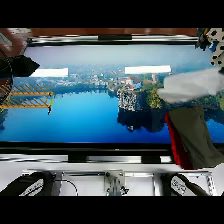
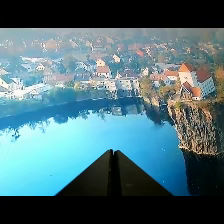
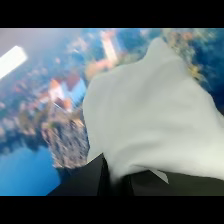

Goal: Fold the shirts.

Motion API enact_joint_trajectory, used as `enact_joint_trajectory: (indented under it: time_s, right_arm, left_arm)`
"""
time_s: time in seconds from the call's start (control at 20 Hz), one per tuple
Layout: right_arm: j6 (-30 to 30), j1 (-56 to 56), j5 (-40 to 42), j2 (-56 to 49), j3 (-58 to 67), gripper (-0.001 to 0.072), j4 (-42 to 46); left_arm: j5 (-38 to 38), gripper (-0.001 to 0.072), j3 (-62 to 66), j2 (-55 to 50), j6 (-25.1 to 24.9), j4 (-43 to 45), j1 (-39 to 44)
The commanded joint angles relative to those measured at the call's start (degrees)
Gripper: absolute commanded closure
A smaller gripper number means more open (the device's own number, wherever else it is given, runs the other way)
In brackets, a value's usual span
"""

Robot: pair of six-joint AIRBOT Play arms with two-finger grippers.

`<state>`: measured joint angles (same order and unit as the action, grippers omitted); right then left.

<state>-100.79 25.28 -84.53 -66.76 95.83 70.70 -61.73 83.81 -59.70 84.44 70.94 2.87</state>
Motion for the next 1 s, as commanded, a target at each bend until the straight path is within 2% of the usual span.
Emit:
enact_joint_trajectory:
  time_s: [0.0, 0.35, 0.75, 0.95]
  right_arm:
    - [-0.3, 0.0, -18.1, 0.8, -0.2, 0.0632, 16.5]
    - [2.0, 0.0, -22.0, 11.5, -9.9, 0.0632, 27.9]
    - [0.2, 0.0, -21.5, 21.3, -29.5, 0.0632, 27.9]
    - [-2.5, 0.0, -18.0, 23.4, -38.9, 0.0632, 29.7]
  left_arm:
    - [-0.3, 0.0678, 0.0, 0.0, 0.0, 0.0, 0.0]
    - [-0.3, 0.0678, 0.0, 0.1, -1.5, 0.0, 0.0]
    - [-0.3, 0.0678, 0.0, 0.1, -1.5, 0.0, 0.0]
    - [-0.3, 0.0678, 0.0, 0.1, -1.5, 0.0, 0.0]
